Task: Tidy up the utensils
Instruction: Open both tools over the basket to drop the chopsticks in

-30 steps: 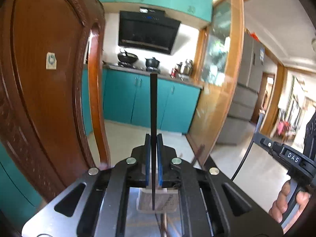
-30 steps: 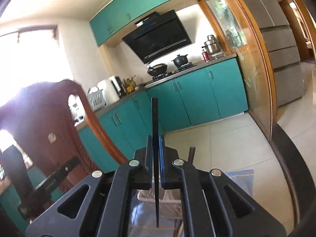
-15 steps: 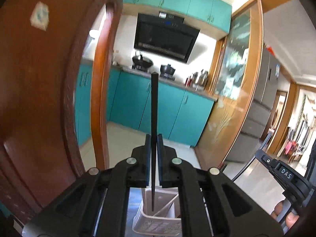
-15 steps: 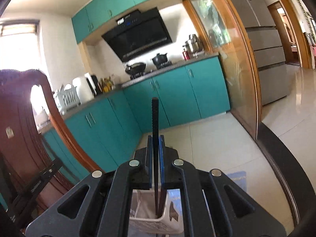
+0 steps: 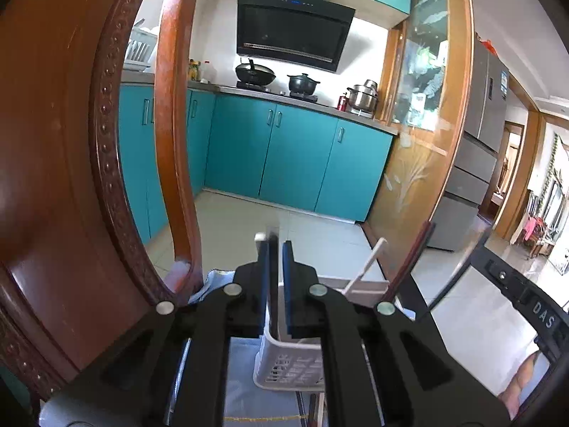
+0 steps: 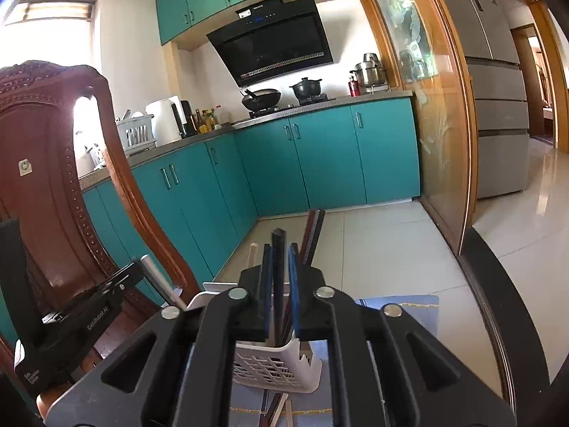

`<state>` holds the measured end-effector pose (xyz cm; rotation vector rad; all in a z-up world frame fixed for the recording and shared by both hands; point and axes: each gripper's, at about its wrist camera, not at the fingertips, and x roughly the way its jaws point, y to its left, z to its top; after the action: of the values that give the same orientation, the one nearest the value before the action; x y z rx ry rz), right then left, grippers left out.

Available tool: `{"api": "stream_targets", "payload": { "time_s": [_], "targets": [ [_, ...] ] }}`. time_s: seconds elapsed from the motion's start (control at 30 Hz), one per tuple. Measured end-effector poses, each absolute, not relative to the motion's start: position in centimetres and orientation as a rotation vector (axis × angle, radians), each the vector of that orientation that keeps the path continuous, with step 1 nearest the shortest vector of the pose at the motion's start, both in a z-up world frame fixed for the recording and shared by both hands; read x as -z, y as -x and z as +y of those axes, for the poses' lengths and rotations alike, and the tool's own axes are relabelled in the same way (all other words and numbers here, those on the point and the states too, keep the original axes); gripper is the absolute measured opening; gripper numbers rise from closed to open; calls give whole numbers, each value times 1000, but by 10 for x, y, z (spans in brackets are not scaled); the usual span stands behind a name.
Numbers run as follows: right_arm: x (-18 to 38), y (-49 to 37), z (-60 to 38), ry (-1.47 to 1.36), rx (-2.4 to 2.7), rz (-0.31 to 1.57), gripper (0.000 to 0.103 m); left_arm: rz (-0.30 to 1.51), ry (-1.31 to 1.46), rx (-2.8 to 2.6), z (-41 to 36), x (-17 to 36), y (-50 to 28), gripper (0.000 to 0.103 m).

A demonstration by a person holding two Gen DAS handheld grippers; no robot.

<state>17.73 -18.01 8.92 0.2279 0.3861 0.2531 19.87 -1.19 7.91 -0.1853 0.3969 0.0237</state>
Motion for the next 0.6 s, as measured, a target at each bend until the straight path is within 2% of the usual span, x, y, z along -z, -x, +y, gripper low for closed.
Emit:
{"api": "stream_targets", "payload": {
  "time_s": [0.07, 0.17, 0.3, 0.43, 0.6],
  "targets": [
    [-91, -171, -180, -219, -250, 371, 30, 389, 163, -29, -14, -79, -194, 11],
    [-94, -159, -183, -210, -247, 333, 40, 372, 158, -23, -14, -82, -186, 19],
    [-93, -143, -189, -202, -250, 304, 45, 339, 158, -29, -4, -82, -166, 25],
    [-80, -120, -198, -198, -279, 303, 51, 322, 144, -45, 0, -76, -149, 35],
    [-47, -105, -195, -137, -316, 414, 51, 353, 80, -65, 0, -60, -133, 39]
  ]
}}
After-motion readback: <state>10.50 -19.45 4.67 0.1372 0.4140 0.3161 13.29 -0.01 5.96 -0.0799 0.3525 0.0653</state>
